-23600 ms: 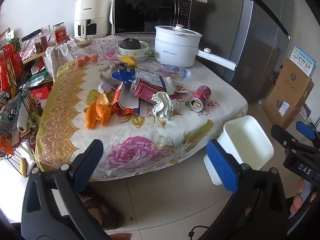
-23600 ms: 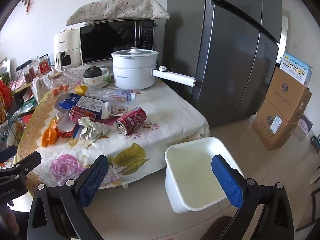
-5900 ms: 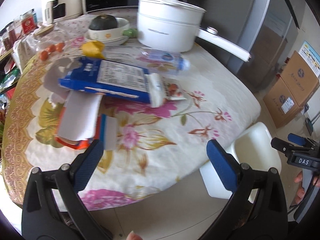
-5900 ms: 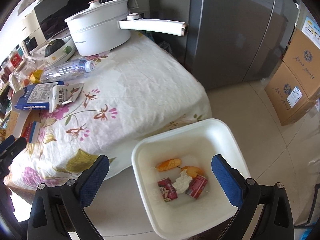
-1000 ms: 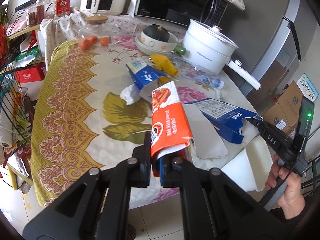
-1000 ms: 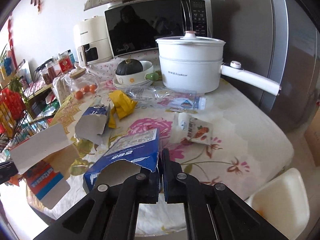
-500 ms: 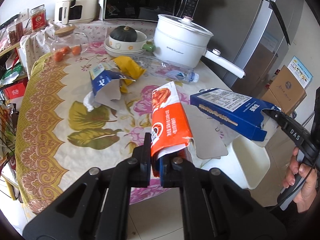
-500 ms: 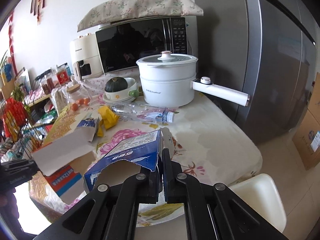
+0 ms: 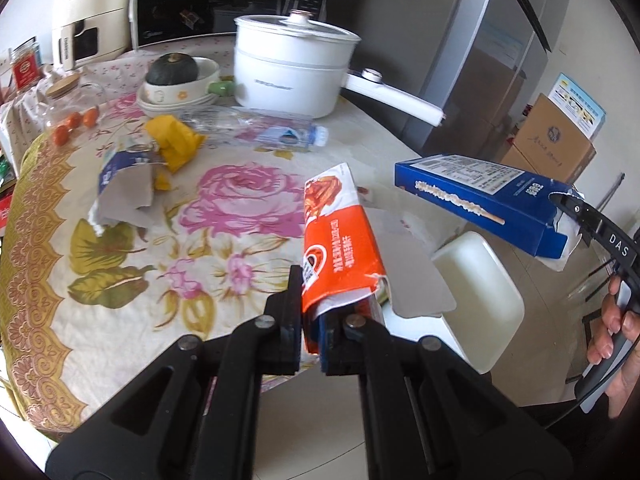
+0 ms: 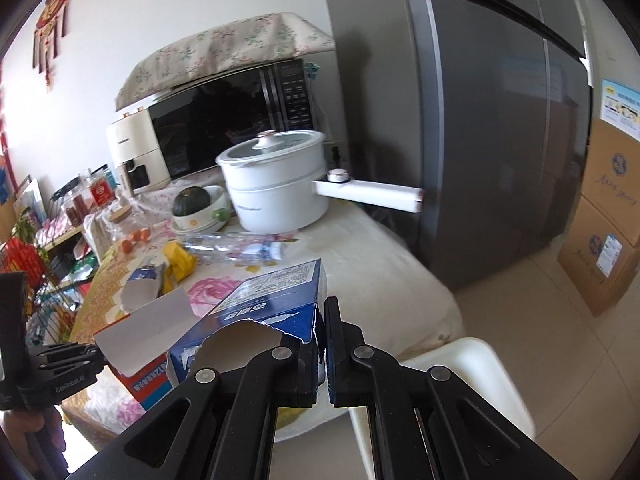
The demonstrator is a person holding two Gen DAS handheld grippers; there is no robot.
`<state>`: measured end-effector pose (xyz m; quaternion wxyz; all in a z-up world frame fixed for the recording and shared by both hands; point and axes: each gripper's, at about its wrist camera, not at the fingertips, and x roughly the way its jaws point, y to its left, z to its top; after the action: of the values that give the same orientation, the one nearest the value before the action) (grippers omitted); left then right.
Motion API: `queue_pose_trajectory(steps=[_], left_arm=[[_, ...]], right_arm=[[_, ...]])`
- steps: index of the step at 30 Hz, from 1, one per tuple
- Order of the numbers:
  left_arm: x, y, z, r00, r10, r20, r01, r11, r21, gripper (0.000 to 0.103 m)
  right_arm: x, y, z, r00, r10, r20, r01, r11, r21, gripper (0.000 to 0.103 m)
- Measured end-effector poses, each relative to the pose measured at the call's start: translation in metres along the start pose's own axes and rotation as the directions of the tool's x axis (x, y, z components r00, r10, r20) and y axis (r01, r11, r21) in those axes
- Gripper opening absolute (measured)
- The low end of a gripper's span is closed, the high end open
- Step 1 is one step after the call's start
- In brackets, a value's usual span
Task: Collect trash
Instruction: 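Carry both items over the white bin while the left gripper opens to drop the wrapper, then open the right gripper to drop the blue carton into the bin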
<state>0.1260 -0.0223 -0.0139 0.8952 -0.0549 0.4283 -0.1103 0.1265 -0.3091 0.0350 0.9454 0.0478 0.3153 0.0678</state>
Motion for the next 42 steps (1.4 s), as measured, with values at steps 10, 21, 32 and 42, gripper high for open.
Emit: queue_pose_trajectory(steps=[10, 21, 32, 42], left_arm=[[0.029, -0.072, -0.004, 0.998, -0.059, -0.036, 0.063, 0.993, 0.102, 0.007], [0.066, -0.141, -0.021, 0.984, -0.143, -0.101, 0.159, 0.972, 0.172, 0.007], [0.102, -0.169, -0.035, 0.977, -0.169, -0.130, 0.194, 0.958, 0.209, 0.009], [0.099, -0.168, -0.036, 0.983, -0.133, -0.130, 0.161, 0.959, 0.235, 0.082]], right_arm=[[-0.028, -0.086, -0.030, 0.990, -0.137, -0.036, 0.139, 0.989, 0.044, 0.004], [-0.046, -0.156, -0.070, 0.961, -0.242, -0.133, 0.254, 0.964, 0.082, 0.004], [-0.041, -0.166, -0.082, 0.951, -0.257, -0.169, 0.271, 0.961, 0.063, 0.004], [-0.039, -0.171, -0.087, 0.944, -0.269, -0.192, 0.284, 0.957, 0.057, 0.004]])
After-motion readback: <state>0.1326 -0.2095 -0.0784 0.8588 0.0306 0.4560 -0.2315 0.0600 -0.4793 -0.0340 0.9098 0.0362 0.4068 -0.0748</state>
